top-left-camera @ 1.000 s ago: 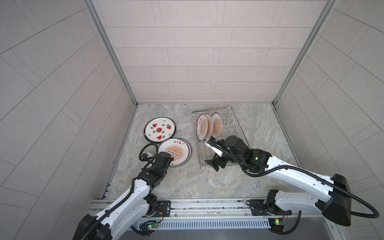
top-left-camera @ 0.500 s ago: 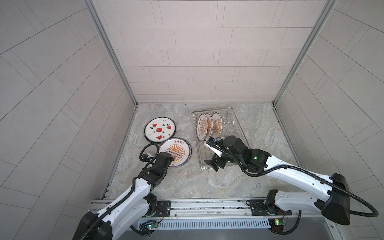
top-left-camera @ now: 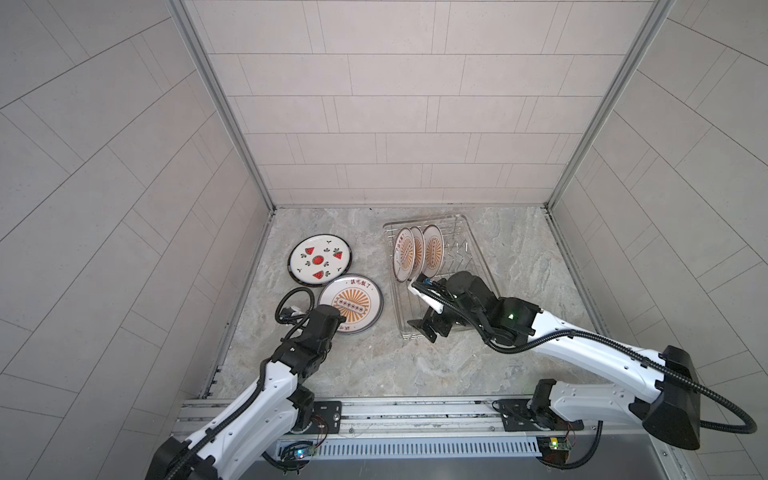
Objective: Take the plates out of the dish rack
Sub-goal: 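Open the left gripper off the stack while the right gripper moves toward the rack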
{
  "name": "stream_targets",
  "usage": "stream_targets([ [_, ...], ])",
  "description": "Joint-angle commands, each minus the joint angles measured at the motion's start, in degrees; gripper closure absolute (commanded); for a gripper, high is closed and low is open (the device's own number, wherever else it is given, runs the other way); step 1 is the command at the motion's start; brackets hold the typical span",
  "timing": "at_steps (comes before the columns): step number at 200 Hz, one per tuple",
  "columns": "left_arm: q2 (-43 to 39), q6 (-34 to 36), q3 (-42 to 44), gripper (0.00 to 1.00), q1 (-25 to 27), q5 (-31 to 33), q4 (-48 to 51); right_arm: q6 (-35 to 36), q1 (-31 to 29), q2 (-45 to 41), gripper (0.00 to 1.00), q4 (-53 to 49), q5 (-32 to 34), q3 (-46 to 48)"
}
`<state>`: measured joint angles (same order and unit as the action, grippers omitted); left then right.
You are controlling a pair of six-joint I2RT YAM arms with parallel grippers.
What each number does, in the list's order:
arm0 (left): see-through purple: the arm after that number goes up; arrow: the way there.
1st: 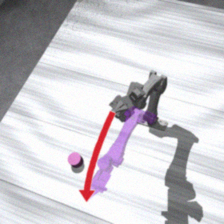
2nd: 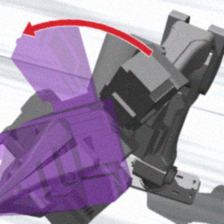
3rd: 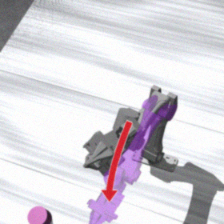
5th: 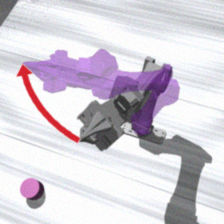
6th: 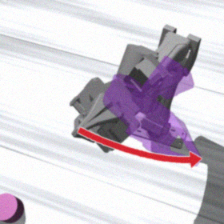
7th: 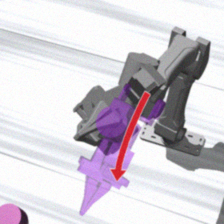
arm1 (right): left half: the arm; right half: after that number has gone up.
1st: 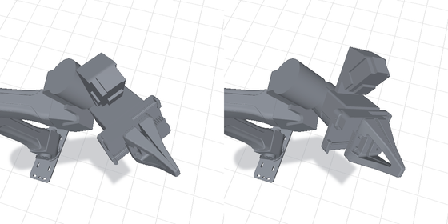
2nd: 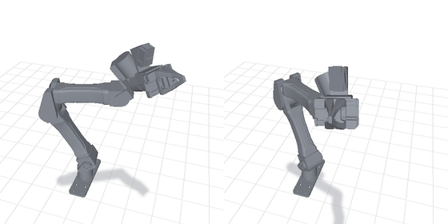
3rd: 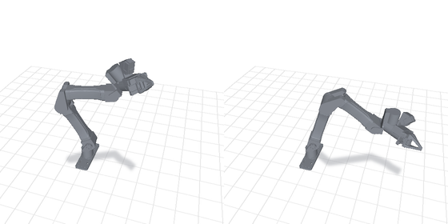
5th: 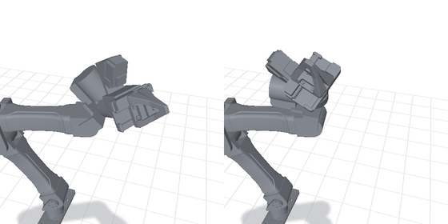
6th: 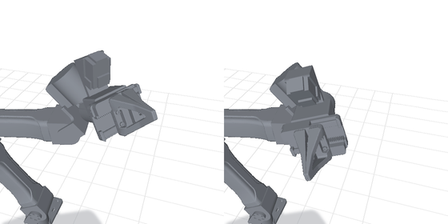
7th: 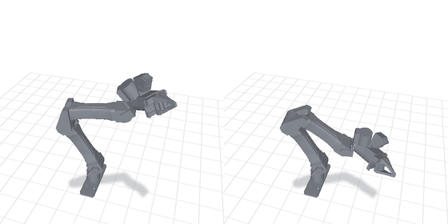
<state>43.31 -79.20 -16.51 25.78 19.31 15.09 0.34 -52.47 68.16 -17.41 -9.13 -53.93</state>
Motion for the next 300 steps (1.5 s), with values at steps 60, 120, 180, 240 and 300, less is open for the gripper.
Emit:
stream_targets([
  [60, -1.85, 1.08, 1.18, 0.48, -0.21, 1.73, 0.2, 0.08, -0.62, -2.81, 0.0, 0.95, 1.33, -0.18],
  [120, -7.28, 19.14, 4.8, 0.01, -0.04, -4.68, -18.93, -6.56, -0.44, -11.45, 0.0, 12.75, 10.15, 6.64],
  [180, -1.31, 33.91, 8.28, 0.0, 0.04, -19.55, -43.75, -20.33, 0.24, -12.78, 0.0, 14.64, 21.2, 7.92],
  [240, 15.6, 37.36, 7.2, 0.0, 0.25, -38.99, -64.46, -25.57, 0.44, -6.0, 0.0, 18.05, 25.66, 6.71],
  [300, 28.03, 35.87, 8.91, 0.0, 0.42, -40.23, -82.25, -25.04, 0.44, 3.21, 0.04, 19.82, 34.4, 3.39],
])
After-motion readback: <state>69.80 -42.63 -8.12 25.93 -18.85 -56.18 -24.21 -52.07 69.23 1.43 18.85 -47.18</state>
